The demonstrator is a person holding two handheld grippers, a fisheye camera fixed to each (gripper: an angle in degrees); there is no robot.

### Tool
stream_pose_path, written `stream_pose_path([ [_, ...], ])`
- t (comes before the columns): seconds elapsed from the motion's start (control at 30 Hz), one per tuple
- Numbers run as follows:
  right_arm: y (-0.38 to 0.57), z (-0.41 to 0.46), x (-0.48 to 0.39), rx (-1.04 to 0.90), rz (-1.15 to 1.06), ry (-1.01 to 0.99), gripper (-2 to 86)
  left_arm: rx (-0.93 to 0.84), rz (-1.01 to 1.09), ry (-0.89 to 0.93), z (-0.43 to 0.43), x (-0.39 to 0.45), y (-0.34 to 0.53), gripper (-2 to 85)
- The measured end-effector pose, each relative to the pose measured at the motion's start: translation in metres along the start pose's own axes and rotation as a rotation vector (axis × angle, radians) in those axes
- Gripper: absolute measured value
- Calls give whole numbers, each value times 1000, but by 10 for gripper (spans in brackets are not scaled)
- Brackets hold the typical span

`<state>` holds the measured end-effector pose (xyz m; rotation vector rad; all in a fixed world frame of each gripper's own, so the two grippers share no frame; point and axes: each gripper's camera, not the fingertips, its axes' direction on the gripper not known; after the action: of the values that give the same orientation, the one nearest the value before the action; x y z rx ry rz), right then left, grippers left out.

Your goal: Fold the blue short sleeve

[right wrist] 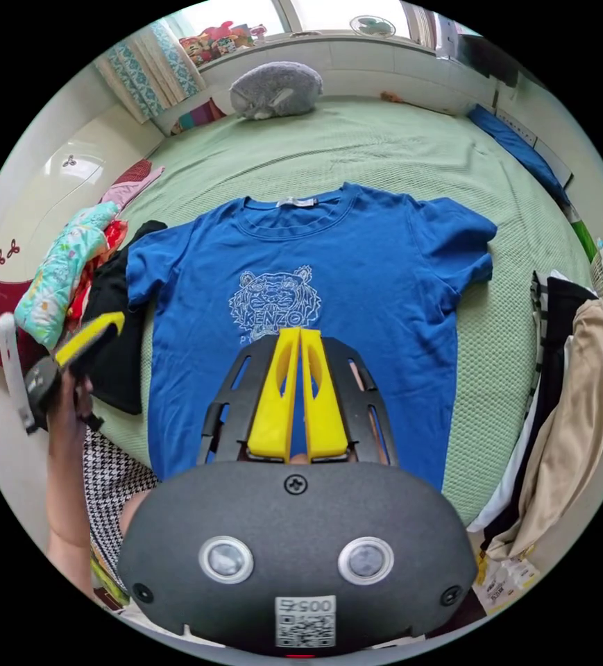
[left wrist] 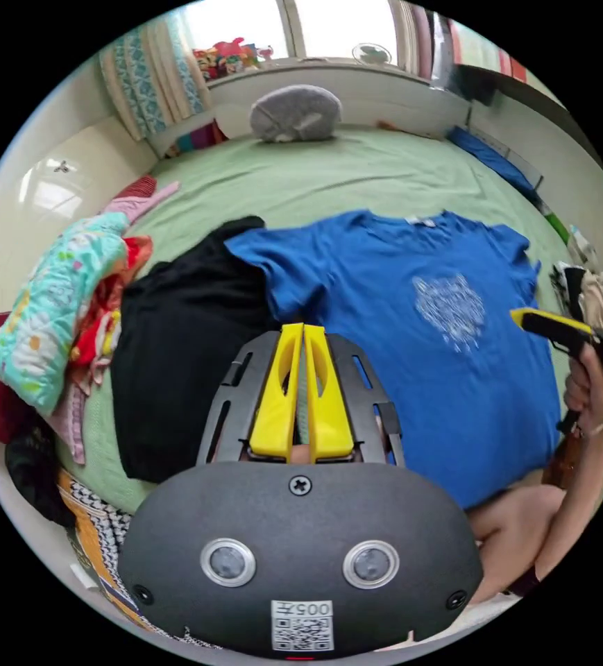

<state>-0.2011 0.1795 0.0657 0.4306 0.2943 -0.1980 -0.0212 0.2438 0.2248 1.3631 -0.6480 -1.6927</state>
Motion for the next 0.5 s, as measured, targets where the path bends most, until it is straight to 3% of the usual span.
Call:
stream_pose_path([
  [0.13,6,18,-7,-82,-2,47,-9,-136,65,175,21,38,50,0],
  [0.27,21,28,-12,-163,-10,14,-9,-144,63,108,23,52,74,-1],
  [0.5,46,44,-32,-268,-135,183,-10,-184,150,-58,30,84,84,-5],
])
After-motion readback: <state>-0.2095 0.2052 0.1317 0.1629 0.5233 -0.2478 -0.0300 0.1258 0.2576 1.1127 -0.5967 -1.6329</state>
